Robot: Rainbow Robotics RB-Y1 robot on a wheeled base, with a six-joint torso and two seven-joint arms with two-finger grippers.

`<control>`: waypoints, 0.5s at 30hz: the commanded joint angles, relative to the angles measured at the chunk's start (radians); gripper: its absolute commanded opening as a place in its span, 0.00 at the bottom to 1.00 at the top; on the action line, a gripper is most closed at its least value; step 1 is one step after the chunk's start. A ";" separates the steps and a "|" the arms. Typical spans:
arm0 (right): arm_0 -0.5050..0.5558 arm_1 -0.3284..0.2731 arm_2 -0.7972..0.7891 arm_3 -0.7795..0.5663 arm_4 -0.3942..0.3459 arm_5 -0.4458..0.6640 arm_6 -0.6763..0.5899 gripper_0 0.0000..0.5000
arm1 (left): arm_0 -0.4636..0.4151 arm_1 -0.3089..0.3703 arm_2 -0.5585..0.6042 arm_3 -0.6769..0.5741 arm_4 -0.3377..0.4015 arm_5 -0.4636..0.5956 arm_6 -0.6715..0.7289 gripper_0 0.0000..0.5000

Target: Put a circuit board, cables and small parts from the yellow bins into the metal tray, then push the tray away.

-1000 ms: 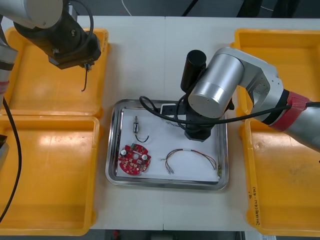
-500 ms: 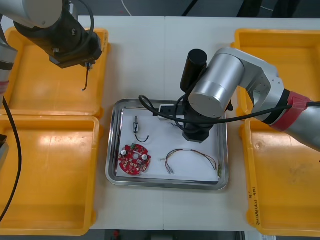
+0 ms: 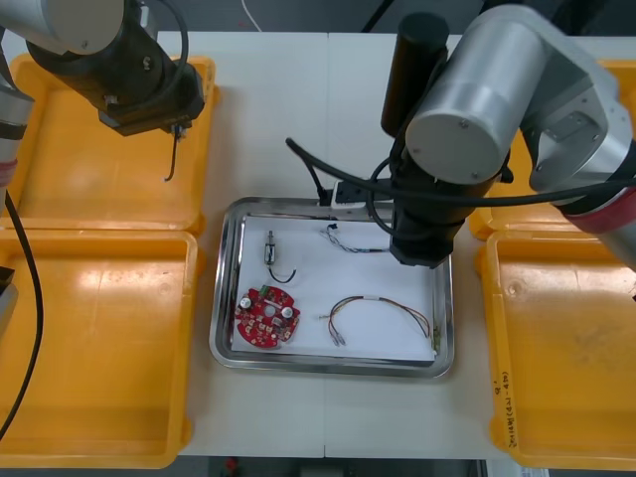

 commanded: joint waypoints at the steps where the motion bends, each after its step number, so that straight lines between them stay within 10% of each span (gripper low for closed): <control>1: -0.037 -0.031 -0.138 -0.082 -0.020 0.003 -0.053 1.00 | 0.001 0.015 -0.012 -0.046 0.009 0.011 -0.029 0.00; 15: 0.195 -0.192 -0.500 -0.260 -0.056 0.003 -0.264 1.00 | 0.002 -0.029 -0.114 -0.146 0.001 0.033 0.122 0.00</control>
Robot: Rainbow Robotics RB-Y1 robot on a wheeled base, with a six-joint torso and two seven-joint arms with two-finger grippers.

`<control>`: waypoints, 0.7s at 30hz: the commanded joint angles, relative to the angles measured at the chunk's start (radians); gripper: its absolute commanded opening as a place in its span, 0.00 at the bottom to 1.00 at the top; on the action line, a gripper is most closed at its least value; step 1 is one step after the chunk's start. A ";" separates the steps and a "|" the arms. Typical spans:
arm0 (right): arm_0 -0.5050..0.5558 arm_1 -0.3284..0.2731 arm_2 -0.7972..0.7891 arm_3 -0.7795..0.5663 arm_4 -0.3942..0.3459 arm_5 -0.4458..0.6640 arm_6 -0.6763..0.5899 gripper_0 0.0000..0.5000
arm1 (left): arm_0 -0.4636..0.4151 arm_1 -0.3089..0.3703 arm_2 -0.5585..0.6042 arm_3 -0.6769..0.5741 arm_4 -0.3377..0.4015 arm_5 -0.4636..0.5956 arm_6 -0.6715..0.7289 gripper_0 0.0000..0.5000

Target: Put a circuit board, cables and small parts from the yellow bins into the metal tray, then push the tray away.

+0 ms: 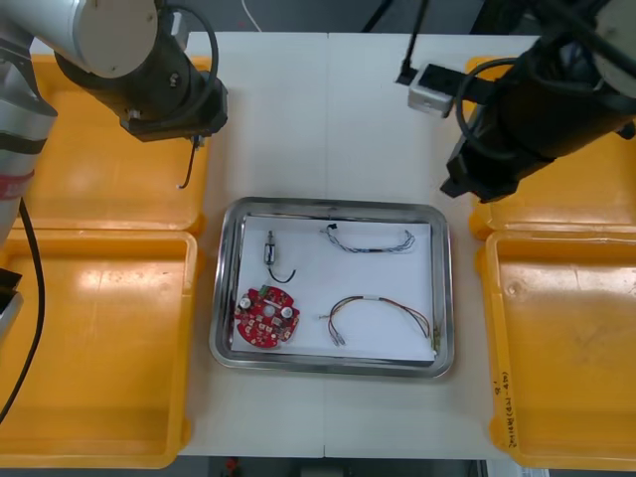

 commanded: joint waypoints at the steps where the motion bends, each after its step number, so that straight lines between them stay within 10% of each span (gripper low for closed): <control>1: 0.098 -0.110 -0.132 -0.118 -0.003 0.002 -0.138 1.00 | 0.004 -0.035 -0.034 -0.061 -0.009 0.017 0.132 0.00; 21: 0.459 -0.172 -0.595 -0.178 0.020 0.002 -0.377 1.00 | 0.155 -0.148 -0.250 -0.148 -0.172 -0.170 0.338 0.00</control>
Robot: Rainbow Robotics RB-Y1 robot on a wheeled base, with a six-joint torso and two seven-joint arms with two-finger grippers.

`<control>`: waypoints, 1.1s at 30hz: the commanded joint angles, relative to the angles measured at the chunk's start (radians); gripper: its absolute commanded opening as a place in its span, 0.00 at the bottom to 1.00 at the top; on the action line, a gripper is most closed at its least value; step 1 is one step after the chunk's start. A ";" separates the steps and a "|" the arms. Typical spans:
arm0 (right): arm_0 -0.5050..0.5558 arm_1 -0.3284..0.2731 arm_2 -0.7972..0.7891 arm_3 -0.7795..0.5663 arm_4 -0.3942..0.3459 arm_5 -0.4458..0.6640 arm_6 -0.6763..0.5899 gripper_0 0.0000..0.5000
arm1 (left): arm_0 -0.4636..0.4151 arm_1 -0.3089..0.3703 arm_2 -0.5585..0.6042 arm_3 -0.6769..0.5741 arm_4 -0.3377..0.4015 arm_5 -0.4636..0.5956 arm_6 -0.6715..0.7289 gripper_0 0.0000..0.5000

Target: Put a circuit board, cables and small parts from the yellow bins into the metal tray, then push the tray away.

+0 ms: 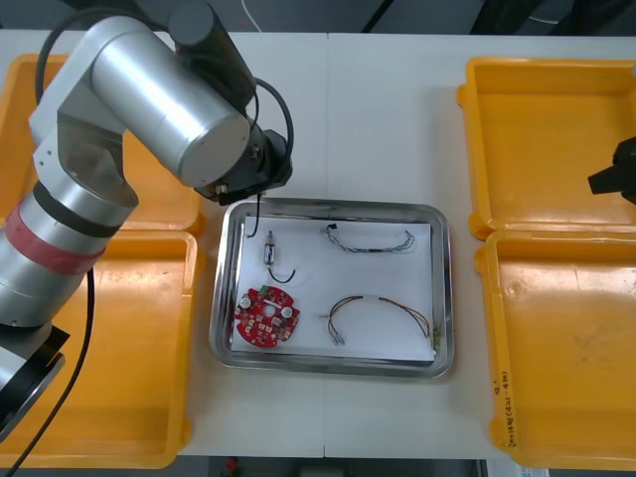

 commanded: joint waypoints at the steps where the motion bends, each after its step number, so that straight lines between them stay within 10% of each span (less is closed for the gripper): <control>1: 0.075 -0.037 -0.105 -0.030 0.013 0.002 -0.034 1.00 | 0.038 -0.035 -0.071 -0.035 -0.041 -0.068 0.064 0.00; 33: 0.312 0.043 -0.257 -0.023 0.051 0.002 -0.118 1.00 | 0.147 -0.053 -0.267 0.069 -0.151 -0.279 0.079 0.00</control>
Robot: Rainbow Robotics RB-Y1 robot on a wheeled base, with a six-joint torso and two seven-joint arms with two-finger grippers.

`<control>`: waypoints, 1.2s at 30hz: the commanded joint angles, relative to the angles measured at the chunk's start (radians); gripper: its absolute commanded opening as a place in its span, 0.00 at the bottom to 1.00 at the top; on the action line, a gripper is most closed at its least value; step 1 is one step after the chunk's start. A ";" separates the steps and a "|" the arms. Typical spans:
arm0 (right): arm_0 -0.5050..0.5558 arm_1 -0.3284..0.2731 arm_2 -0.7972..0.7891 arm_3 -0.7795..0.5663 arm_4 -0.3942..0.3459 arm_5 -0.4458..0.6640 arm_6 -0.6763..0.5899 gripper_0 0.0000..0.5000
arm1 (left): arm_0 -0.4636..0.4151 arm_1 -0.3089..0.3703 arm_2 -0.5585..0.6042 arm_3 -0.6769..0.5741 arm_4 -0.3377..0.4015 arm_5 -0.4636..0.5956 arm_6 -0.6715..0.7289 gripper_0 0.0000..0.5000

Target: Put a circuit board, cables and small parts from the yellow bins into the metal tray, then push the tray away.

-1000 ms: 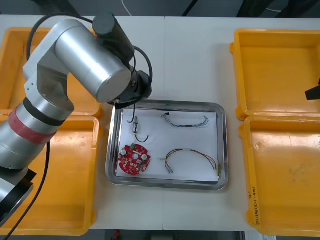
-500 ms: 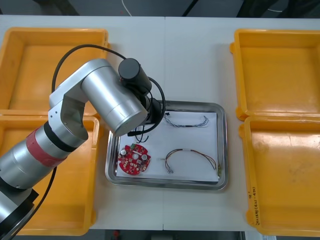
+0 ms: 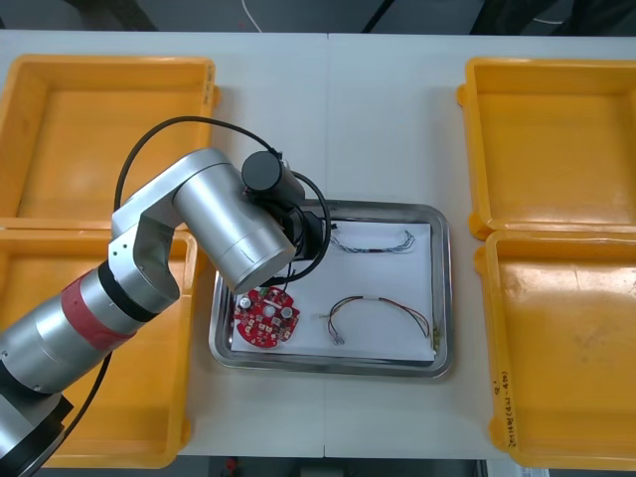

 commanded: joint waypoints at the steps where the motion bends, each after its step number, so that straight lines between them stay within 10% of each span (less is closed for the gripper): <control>1: 0.008 0.024 -0.041 -0.022 0.018 0.002 -0.055 1.00 | 0.010 -0.028 -0.023 0.022 -0.020 -0.039 0.067 0.00; 8: 0.014 0.047 -0.019 -0.022 0.036 0.002 -0.067 1.00 | 0.010 -0.028 -0.021 0.018 -0.018 -0.039 0.073 0.09; 11: 0.022 0.047 -0.021 -0.022 0.041 0.002 -0.069 1.00 | 0.010 -0.027 -0.020 0.007 -0.018 -0.039 0.081 0.75; 13: 0.025 0.048 -0.021 -0.022 0.040 0.002 -0.071 1.00 | 0.010 -0.028 -0.018 -0.001 -0.018 -0.039 0.082 1.00; 36: 0.027 0.034 -0.016 -0.022 0.029 0.002 -0.084 1.00 | 0.010 -0.005 0.089 -0.248 0.003 0.190 0.091 1.00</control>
